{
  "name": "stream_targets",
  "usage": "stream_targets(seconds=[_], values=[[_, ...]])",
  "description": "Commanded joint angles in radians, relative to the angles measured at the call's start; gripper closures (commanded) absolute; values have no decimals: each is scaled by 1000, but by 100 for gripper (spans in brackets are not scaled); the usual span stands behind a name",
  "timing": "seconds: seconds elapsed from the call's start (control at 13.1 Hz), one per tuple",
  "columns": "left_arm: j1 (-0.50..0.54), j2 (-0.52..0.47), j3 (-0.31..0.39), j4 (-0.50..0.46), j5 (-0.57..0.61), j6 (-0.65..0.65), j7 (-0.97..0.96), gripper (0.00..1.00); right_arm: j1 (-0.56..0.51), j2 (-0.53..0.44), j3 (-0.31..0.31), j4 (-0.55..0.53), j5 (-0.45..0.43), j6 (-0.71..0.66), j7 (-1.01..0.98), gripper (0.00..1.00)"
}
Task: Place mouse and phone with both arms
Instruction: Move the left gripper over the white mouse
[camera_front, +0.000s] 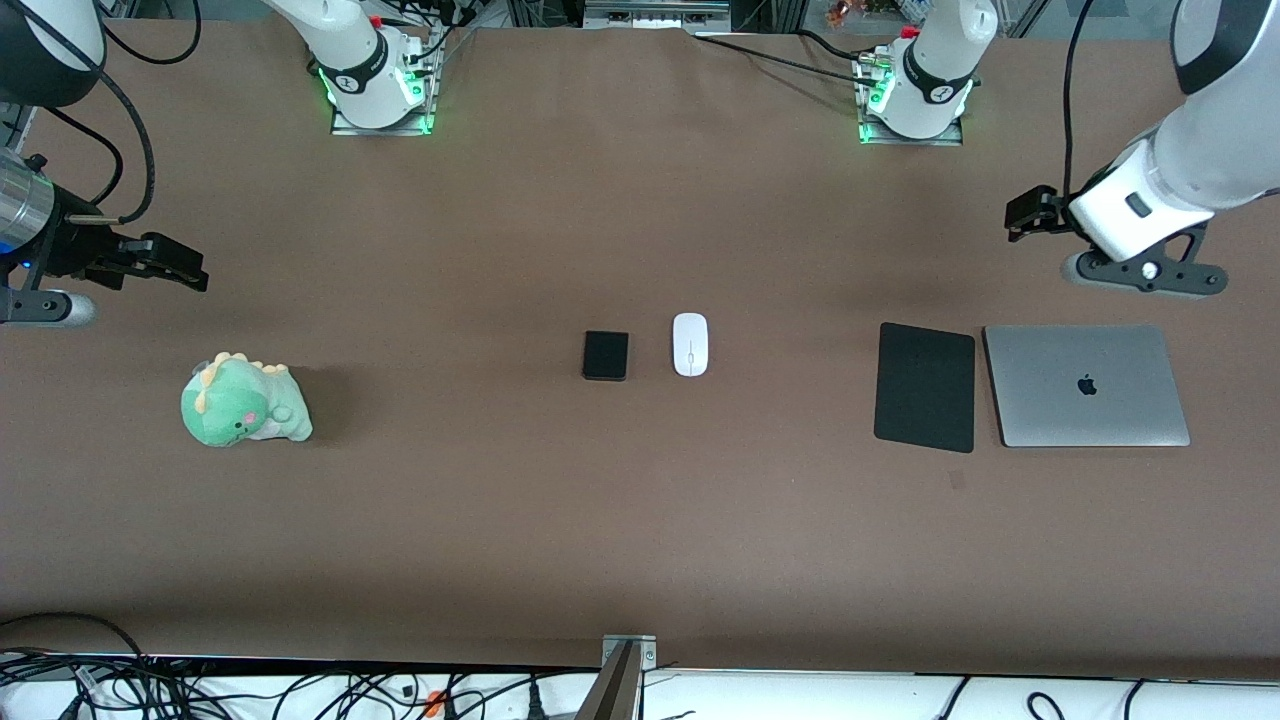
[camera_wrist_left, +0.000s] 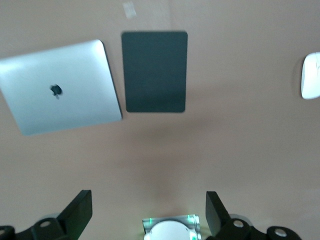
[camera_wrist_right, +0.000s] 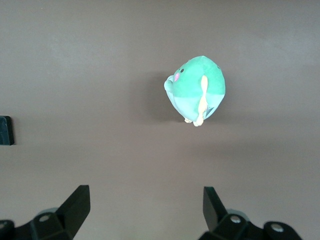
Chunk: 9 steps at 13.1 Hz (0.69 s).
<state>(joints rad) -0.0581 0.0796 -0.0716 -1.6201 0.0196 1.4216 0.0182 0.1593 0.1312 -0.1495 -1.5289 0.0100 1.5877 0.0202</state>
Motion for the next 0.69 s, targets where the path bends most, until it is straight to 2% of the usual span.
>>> stream_targets(seconds=[0.0,0.38,0.61], values=[[-2,75,-11,23,-82,-24,17,0,-3,5,1,19,-2,-6,-16,0],[-14,222,-128,31,-93,179,-41,0,-3,5,-1,19,-2,-6,-17,0],[-118,288,-135,31,-93,314,-148,0,-3,5,-1,19,-2,-6,-17,0]])
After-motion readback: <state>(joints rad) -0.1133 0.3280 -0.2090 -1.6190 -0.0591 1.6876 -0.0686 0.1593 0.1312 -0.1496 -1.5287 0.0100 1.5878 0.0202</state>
